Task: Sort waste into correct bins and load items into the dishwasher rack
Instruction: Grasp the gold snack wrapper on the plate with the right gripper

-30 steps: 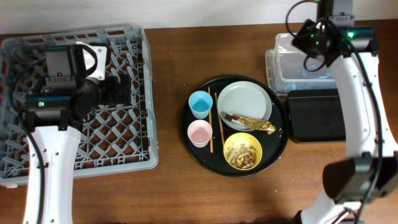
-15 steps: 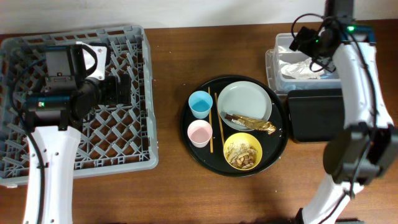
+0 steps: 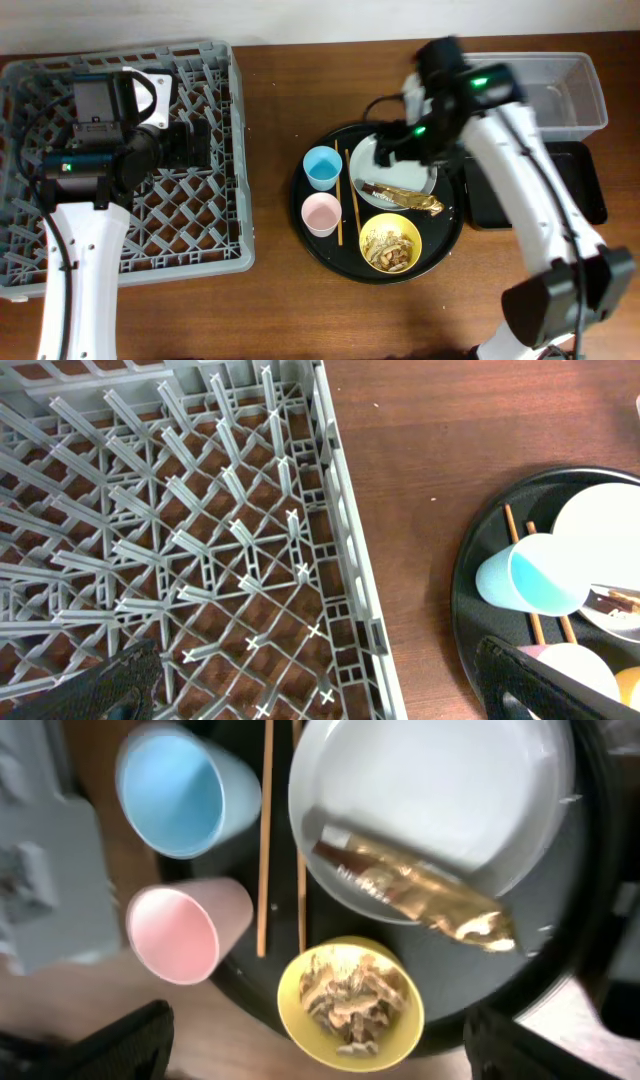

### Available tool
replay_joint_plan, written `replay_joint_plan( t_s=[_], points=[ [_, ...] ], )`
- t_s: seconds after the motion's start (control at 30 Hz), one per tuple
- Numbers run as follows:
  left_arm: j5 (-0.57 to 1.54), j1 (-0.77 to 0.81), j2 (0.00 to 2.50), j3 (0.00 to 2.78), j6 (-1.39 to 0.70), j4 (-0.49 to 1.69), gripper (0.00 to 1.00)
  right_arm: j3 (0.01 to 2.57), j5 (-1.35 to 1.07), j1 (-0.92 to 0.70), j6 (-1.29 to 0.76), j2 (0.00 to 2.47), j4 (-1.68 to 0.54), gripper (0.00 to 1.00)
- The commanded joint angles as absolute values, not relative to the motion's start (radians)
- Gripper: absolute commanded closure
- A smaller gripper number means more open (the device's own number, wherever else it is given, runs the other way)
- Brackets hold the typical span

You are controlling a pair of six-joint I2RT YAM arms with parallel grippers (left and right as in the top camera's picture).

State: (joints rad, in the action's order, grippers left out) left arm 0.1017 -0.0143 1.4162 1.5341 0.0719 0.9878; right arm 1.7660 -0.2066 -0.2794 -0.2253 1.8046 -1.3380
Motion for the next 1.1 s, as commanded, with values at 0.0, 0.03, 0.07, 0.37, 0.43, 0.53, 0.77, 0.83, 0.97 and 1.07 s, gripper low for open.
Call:
replay_joint_plan(
  t_s=[0.0,0.03,0.07,0.37,0.43,0.53,0.77,0.83,0.97,1.07],
  points=[
    [0.109,-0.016,1.423,1.555,0.084,0.989,0.01,1.628,-0.164,-0.326,-0.232,1.818,-1.18,0.1],
    [0.109,-0.016,1.423,1.555,0.084,0.989,0.01,1.596,-0.147,-0.331,-0.261,1.822,-1.135,0.11],
    [0.109,-0.016,1.423,1.555,0.084,0.989,0.01,1.544,-0.109,-0.338,-0.302,1.831,-1.068,0.12],
    [0.109,-0.016,1.423,1.555,0.084,0.989,0.01,1.248,-0.062,-0.341,-0.162,1.843,-0.758,0.14],
    [0.109,-0.016,1.423,1.555,0.084,0.989,0.01,1.227,-0.062,-0.341,-0.134,1.843,-0.723,0.14],
    [0.109,-0.016,1.423,1.555,0.084,0.989,0.01,1.201,-0.058,-0.341,-0.091,1.846,-0.69,0.18],
    [0.109,-0.016,1.423,1.555,0.084,0.989,0.01,1.178,-0.036,-0.341,-0.029,1.907,-0.637,0.19],
    [0.109,-0.016,1.423,1.555,0.084,0.989,0.01,1.178,-0.037,-0.341,-0.03,1.928,-0.614,0.2],
    [0.109,-0.016,1.423,1.555,0.084,0.989,0.01,1.178,-0.036,-0.341,-0.03,1.942,-0.609,0.48],
    [0.109,-0.016,1.423,1.555,0.084,0.989,0.01,1.178,-0.036,-0.34,-0.03,1.942,-0.609,0.8]
  ],
)
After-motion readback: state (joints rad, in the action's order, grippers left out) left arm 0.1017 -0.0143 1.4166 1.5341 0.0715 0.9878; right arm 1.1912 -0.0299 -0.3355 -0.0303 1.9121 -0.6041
